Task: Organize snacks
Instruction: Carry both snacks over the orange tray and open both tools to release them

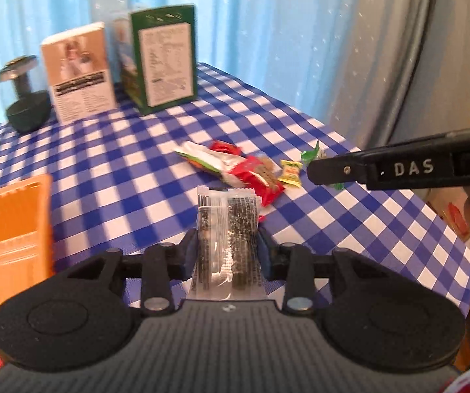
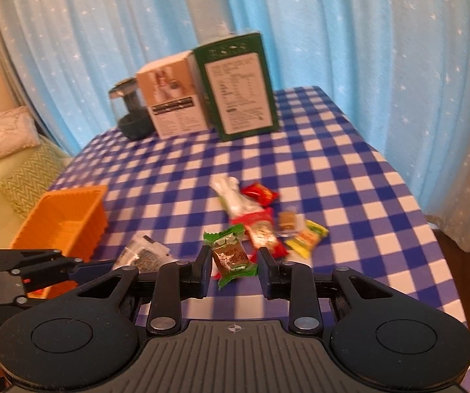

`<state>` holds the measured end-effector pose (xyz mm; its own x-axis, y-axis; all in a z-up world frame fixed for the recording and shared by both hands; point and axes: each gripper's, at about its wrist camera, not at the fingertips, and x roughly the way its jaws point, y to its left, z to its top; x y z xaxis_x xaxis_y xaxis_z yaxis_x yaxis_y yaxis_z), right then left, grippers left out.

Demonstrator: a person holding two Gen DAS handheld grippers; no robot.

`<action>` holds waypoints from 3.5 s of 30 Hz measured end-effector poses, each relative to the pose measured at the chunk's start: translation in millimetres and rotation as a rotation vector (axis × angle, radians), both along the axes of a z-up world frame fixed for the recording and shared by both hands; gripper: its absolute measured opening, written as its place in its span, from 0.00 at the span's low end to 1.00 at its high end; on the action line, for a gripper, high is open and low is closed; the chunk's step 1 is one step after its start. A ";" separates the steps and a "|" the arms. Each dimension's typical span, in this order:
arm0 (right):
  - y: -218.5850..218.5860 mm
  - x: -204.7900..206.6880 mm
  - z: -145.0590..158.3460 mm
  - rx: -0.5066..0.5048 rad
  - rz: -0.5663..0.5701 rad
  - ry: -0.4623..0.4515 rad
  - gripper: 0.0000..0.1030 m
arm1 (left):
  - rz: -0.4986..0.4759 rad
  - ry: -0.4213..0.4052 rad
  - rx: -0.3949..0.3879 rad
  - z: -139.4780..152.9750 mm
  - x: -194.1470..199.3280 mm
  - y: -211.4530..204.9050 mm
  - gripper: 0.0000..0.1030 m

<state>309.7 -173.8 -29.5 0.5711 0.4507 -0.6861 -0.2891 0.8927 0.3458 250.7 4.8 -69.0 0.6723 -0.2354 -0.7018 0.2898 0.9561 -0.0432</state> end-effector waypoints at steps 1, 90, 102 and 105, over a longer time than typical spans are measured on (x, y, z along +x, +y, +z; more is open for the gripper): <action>5.0 -1.0 1.8 -0.001 0.010 -0.003 0.29 | 0.010 -0.005 -0.001 2.9 -4.6 4.8 0.33; 261.6 25.0 -13.1 0.066 0.429 -0.007 0.29 | 0.511 0.053 0.068 9.2 -23.9 242.3 0.43; 246.4 33.6 -9.6 0.128 0.373 -0.003 0.71 | 0.503 0.059 0.066 8.0 -23.9 239.3 0.44; 240.8 34.7 -7.2 0.130 0.355 -0.010 0.71 | 0.495 0.057 0.062 8.6 -23.1 237.3 0.44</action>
